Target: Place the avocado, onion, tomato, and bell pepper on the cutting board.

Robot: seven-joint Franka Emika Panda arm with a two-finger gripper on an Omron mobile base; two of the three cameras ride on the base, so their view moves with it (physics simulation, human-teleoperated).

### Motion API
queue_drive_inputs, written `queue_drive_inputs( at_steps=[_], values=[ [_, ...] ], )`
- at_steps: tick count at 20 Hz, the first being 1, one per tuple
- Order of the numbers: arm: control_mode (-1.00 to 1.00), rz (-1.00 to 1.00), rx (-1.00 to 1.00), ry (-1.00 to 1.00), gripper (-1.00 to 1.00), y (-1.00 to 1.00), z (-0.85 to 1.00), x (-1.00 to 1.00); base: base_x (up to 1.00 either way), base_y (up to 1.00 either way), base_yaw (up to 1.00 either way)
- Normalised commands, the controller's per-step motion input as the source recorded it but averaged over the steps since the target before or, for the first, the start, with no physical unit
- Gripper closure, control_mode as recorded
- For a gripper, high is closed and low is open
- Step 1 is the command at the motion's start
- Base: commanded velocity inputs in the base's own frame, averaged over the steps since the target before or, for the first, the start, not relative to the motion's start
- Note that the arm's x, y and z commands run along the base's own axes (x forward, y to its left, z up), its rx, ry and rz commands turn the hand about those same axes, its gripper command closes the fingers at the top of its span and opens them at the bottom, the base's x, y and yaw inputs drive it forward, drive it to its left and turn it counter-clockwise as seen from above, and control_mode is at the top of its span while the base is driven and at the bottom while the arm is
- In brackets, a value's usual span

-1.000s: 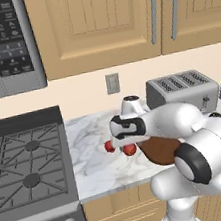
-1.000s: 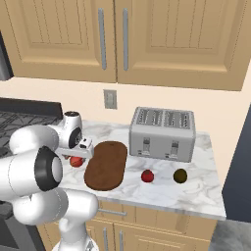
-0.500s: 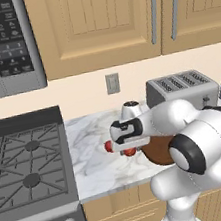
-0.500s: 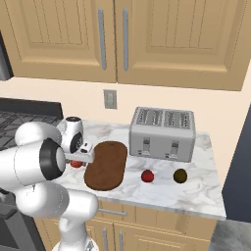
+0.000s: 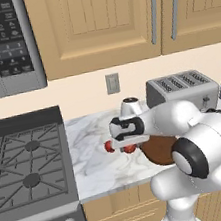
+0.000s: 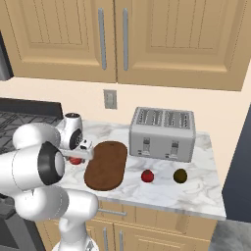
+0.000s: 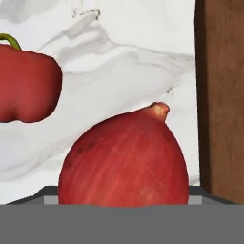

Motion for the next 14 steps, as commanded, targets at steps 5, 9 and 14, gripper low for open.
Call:
queue_drive_inputs(
  at_steps=[5, 9, 14],
  values=[
    [-1.0, 0.0, 0.0, -0.11, 1.0, -0.02, 0.72, -0.19, 0.0, 0.0, 0.0],
    [-1.0, -0.01, 0.0, -0.06, 1.0, -0.19, 0.64, -0.12, 0.0, 0.0, 0.0],
    [-1.0, -0.02, 0.0, -0.01, 1.0, -0.34, 0.45, 0.0, 0.0, 0.0, 0.0]
  ],
)
